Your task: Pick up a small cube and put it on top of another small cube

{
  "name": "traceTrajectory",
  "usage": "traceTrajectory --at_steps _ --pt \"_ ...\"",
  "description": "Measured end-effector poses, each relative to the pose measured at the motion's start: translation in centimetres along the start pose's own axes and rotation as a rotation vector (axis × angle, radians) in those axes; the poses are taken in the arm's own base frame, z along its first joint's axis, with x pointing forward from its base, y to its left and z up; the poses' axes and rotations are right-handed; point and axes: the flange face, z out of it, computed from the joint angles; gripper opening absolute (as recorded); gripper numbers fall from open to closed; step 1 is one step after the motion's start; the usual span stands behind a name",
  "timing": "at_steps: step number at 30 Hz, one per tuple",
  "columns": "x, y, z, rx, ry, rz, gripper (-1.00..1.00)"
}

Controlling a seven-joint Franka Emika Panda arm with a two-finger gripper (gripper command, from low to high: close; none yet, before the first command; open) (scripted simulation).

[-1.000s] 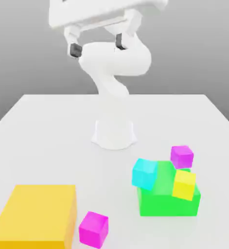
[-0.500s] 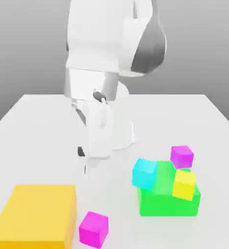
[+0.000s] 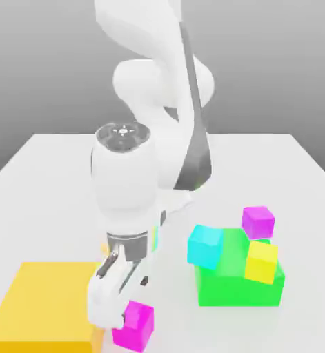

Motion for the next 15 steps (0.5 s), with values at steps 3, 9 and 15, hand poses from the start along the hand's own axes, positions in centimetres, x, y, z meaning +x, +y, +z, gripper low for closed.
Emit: traceTrajectory --at_steps 3,9,15 --pt "0.1 0.1 2.0 0.000 0.001 0.001 -1.00" --pt "0.1 0.1 2.0 0.000 -0.001 0.001 -1.00" --pt "-0.4 0.9 -4.7 -0.001 -0.004 -0.028 -1.00"
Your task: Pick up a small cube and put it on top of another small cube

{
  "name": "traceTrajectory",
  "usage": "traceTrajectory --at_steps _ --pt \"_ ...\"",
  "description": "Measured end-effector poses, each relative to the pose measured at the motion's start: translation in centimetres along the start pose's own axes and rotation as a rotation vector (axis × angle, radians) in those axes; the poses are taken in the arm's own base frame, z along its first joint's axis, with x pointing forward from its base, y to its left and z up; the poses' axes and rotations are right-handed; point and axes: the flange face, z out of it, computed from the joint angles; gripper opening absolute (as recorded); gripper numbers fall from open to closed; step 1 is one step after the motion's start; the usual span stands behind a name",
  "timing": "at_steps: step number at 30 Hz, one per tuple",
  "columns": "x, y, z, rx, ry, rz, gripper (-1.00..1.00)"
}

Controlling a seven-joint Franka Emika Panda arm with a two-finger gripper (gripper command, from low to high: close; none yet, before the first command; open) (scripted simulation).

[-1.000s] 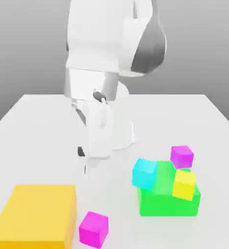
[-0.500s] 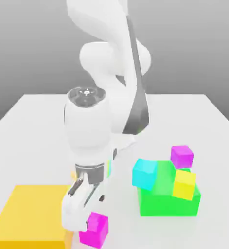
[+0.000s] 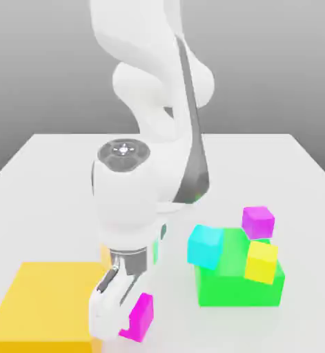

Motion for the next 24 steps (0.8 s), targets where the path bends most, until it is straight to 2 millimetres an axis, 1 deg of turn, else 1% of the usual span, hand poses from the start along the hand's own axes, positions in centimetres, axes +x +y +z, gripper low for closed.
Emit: traceTrajectory --at_steps 2,3,4,5,7,11,14,15,16,20,21,24 --pt "-1.2 2.4 -2.4 -0.004 -0.011 -0.080 -1.00" --pt "-1.9 4.0 -3.6 -0.006 -0.016 -0.129 -1.00" --pt "-2.7 6.2 -4.7 -0.008 -0.020 -0.193 -1.00" --pt "-3.1 7.7 -5.8 -0.009 -0.023 -0.240 -1.00" --pt "-3.8 11.3 -7.7 -0.010 -0.026 -0.346 -1.00" --pt "-3.8 16.8 -10.8 -0.007 -0.020 -0.517 -1.00" --pt "-3.2 21.5 -12.2 -0.002 -0.002 -0.659 -1.00" --pt "-3.0 22.2 -11.8 0.001 0.003 -0.681 -1.00" --pt "-3.0 22.4 -11.1 0.004 0.008 -0.691 -1.00" --pt "-2.9 22.8 -7.2 0.004 0.010 -0.703 -1.00" --pt "-2.9 22.9 -6.4 0.002 0.007 -0.705 1.00" --pt "-2.9 22.9 -6.4 0.002 0.007 -0.705 1.00"
